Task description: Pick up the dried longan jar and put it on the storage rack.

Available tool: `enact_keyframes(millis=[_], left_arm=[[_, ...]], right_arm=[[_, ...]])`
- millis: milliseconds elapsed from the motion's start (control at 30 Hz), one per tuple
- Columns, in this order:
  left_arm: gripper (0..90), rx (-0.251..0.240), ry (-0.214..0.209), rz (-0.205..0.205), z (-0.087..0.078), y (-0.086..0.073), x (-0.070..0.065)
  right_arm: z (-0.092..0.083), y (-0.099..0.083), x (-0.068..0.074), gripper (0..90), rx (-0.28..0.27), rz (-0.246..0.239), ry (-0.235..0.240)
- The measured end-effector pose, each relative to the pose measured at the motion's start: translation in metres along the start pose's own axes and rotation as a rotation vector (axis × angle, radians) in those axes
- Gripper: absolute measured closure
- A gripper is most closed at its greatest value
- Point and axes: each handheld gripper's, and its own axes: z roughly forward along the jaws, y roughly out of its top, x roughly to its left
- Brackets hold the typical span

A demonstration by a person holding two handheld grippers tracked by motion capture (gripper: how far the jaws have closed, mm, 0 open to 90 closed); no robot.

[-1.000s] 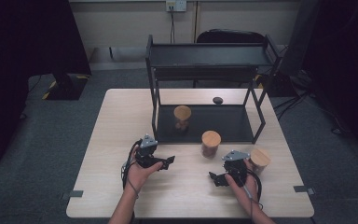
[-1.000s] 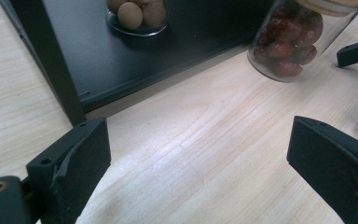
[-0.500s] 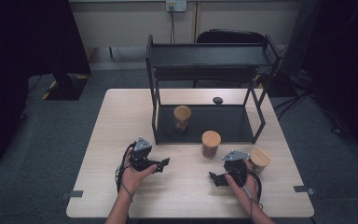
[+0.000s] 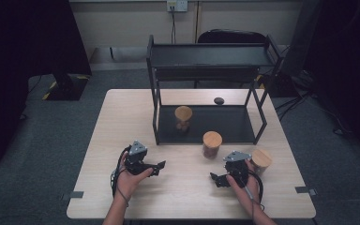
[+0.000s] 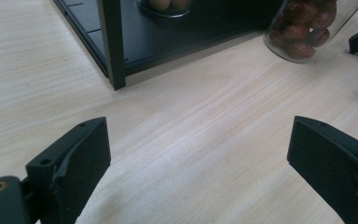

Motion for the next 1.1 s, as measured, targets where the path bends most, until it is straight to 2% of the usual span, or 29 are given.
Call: enact_keyframes(millis=[300,600,1100], left_arm=[[5.7,0.006,0.009,-0.01,-0.003,-0.009,0.004],[5.7,0.007,0.023,-0.003,-0.012,-0.011,0.008],[5.7,0.001,0.047,-0.017,-0.026,-0.021,0.017]], right_arm=[[0.0,0.0,0.0,0.0,0.0,0.0,0.0],[0.0,0.0,0.0,0.0,0.0,0.0,0.0],[0.0,0.0,0.0,0.0,0.0,0.0,0.0]])
